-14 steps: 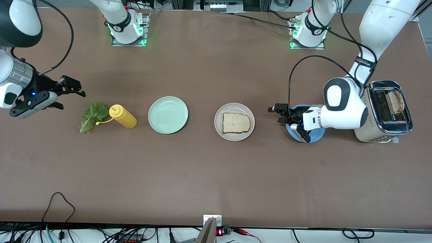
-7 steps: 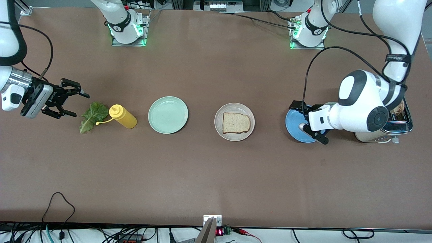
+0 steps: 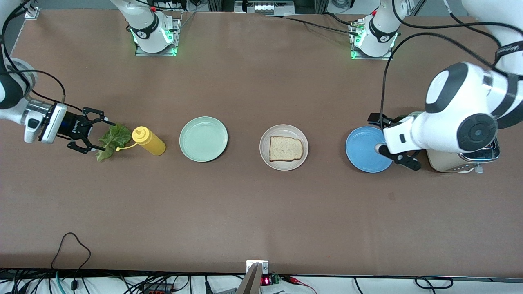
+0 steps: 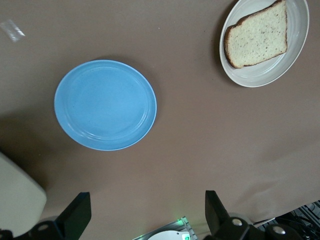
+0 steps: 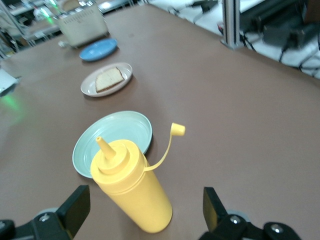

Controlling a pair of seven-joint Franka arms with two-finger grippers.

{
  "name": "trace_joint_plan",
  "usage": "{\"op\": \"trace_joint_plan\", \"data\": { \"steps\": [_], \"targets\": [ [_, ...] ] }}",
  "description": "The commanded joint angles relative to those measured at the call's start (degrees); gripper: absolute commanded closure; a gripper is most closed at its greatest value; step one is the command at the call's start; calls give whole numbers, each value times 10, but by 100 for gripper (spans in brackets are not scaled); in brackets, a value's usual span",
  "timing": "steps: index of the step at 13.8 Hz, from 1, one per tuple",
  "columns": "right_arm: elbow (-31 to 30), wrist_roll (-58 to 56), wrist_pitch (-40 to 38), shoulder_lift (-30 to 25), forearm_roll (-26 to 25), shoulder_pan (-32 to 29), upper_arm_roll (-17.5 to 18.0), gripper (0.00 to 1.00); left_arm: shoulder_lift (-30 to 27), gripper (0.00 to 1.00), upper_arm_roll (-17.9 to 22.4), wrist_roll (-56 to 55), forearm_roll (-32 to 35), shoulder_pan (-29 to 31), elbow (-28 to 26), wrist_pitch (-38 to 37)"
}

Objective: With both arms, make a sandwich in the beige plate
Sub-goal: 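Release toast, withdraw the left gripper while the right gripper approaches the bottle, then grasp the yellow squeeze bottle with the right gripper and lift it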

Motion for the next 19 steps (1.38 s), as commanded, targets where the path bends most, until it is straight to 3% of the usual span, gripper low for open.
{"op": "trace_joint_plan", "data": {
  "steps": [1,4,6,9,13,19],
  "targets": [
    [8,-108,-48,49,54,-23,8,0,-55,0,77,-15,18,-62,9,-21],
    [14,-214,-79,111,80,-30,8,0,-115,0,153,-37,14,-97,-23,21],
    [21,-273,-98,145,106,-31,8,0,-172,0,209,-38,7,-117,-86,91],
    [38,-331,-117,187,122,-30,8,0,-231,0,301,-32,-71,-144,-161,176],
    [42,-362,-137,226,135,-27,13,0,-299,0,300,-26,-21,-160,-234,193],
    [42,-371,-140,234,156,-3,15,0,-289,0,294,-28,-17,-161,-221,176]
  ]
}}
